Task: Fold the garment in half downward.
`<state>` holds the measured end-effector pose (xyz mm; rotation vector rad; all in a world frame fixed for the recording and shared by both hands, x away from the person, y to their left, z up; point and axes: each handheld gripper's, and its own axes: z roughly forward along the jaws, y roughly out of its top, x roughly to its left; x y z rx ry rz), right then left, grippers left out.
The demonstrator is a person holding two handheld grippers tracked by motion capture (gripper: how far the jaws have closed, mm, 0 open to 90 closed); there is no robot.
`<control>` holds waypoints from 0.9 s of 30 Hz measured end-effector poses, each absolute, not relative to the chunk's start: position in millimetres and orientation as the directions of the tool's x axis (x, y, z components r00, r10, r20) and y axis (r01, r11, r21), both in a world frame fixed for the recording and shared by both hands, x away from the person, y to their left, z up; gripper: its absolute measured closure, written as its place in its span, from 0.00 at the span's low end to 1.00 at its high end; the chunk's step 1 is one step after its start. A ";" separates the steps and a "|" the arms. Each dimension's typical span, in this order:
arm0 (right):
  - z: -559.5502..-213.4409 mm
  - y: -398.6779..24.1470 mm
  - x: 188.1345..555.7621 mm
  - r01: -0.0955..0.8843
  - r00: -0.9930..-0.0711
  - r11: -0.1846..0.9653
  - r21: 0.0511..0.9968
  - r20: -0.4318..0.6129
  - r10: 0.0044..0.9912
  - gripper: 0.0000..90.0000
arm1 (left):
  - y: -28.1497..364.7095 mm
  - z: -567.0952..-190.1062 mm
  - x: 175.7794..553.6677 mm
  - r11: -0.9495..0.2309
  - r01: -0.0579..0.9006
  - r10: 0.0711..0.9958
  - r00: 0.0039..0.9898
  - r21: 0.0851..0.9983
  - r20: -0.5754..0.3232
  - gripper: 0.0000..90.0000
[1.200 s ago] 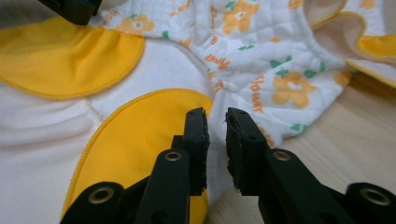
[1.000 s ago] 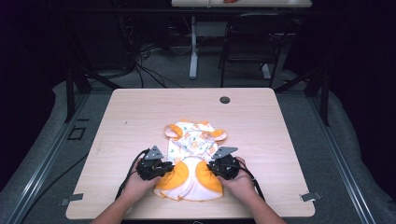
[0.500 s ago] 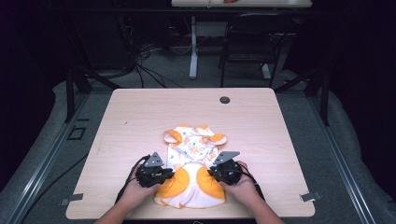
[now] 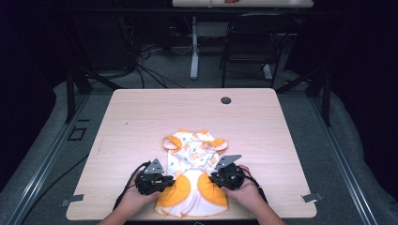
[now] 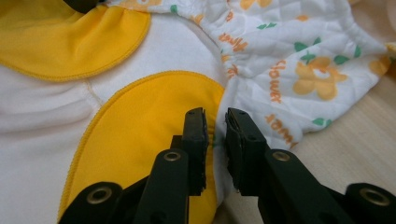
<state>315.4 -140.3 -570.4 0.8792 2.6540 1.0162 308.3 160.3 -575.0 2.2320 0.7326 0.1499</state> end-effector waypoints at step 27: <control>-514.6 -135.6 400.9 0.513 -0.745 0.490 0.705 0.082 0.662 0.89 | 141.0 -514.1 406.1 -0.453 0.478 0.612 0.781 0.753 -0.127 0.86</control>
